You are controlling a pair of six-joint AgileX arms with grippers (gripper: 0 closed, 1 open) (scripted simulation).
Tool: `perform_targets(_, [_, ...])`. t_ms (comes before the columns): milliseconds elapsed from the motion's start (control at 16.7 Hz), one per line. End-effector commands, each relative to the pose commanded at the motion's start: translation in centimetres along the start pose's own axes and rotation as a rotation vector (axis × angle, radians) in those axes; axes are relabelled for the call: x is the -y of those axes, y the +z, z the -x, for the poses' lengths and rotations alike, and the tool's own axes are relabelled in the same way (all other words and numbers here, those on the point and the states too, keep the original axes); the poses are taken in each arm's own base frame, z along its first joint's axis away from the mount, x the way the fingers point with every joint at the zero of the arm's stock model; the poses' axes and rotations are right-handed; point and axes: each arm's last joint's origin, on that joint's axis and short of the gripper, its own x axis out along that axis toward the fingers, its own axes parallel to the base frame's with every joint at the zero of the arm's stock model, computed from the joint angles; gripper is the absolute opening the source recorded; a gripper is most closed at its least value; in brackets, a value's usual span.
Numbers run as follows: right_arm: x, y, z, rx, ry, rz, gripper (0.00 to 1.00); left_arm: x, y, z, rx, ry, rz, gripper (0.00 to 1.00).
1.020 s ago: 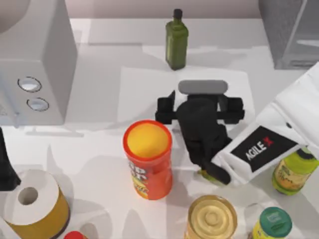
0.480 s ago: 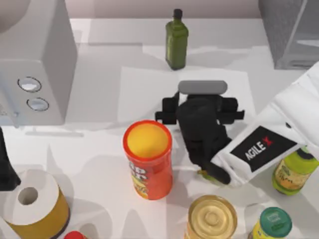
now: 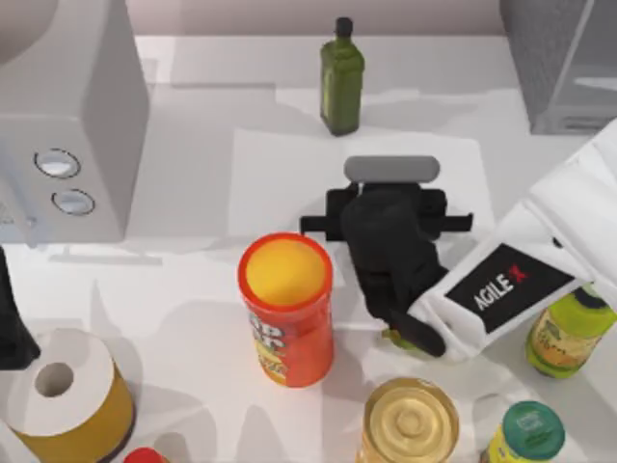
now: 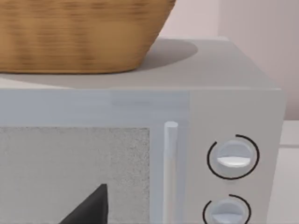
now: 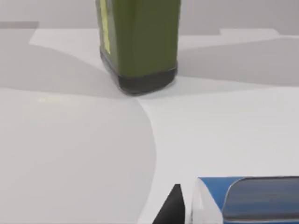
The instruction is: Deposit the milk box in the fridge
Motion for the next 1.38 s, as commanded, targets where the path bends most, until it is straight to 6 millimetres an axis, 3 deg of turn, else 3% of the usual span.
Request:
perform_targets(660, [0.1,0.5,0.0,0.001,-0.002,-0.003,0.0,0.0,0.0,0.0,0.0,0.0,0.0,1.0])
perform_targets(960, [-0.1,5.1,0.7,0.003,0.001,-0.01,0.0,0.0,0.0,0.0,0.0,0.0,0.0,1.0])
perform_targets(1380, [-0.3,12.2,3.6,-0.008,0.006,0.004,0.0,0.0,0.0,0.0,0.0,0.0,0.0,1.0])
